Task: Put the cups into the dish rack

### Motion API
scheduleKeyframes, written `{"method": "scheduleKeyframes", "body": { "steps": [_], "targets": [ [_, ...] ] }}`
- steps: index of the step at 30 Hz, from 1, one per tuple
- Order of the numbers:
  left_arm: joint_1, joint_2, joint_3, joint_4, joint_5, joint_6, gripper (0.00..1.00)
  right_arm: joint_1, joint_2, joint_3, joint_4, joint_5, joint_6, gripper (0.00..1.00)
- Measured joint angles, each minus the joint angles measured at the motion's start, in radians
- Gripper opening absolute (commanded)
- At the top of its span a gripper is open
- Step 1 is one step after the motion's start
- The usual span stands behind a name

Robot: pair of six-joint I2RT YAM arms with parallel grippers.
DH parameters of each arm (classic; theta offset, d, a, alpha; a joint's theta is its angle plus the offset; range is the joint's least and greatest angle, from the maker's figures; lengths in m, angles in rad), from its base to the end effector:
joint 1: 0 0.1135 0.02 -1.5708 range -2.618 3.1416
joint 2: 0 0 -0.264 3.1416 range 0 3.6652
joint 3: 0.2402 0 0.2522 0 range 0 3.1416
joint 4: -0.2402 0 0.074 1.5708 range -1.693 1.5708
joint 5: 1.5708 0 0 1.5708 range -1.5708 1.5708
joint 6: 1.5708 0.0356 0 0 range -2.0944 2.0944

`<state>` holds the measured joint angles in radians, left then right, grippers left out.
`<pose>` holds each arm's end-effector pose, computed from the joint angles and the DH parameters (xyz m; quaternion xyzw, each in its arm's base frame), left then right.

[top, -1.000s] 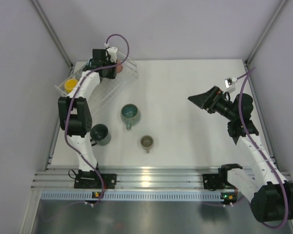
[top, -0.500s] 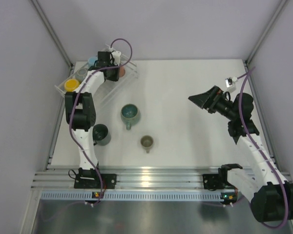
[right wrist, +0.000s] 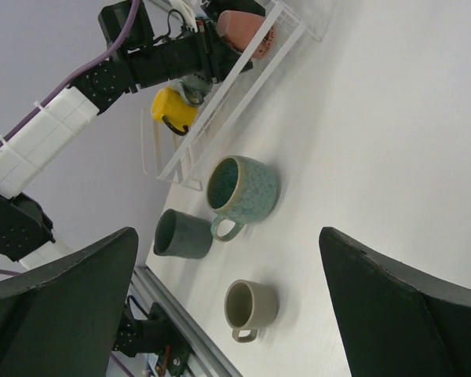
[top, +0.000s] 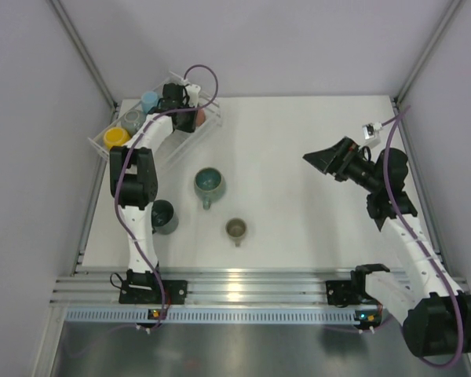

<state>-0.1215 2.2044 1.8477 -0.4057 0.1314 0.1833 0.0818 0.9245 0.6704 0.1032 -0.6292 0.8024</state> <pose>0.5015 -0.0659 0.2215 0.1648 0.9029 -0.0482 0.3941 0.2124 0.0384 0.3053 0.0655 0.7460 0.4773 0.4598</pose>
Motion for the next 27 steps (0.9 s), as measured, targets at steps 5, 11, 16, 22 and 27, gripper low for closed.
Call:
{"method": "scheduleKeyframes", "body": {
  "steps": [5, 11, 16, 22, 27],
  "targets": [
    [-0.003, 0.0, 0.002, 0.007, -0.006, 0.0, 0.31, 0.0, 0.003, 0.007, -0.001, 0.001, -0.004, 1.0],
    [-0.003, -0.001, 0.002, 0.014, -0.019, 0.003, 0.4, 0.0, 0.014, 0.037, -0.043, 0.014, -0.025, 0.99],
    [-0.003, -0.013, 0.002, 0.015, -0.021, 0.0, 0.43, 0.006, 0.029, 0.085, -0.116, 0.042, -0.064, 0.99],
    [-0.005, -0.064, 0.002, 0.014, -0.029, -0.024, 0.46, 0.09, 0.071, 0.149, -0.228, 0.154, -0.12, 0.97],
    [-0.006, -0.135, 0.002, 0.011, -0.105, -0.07, 0.48, 0.235, 0.124, 0.235, -0.336, 0.288, -0.184, 0.93]
  ]
}}
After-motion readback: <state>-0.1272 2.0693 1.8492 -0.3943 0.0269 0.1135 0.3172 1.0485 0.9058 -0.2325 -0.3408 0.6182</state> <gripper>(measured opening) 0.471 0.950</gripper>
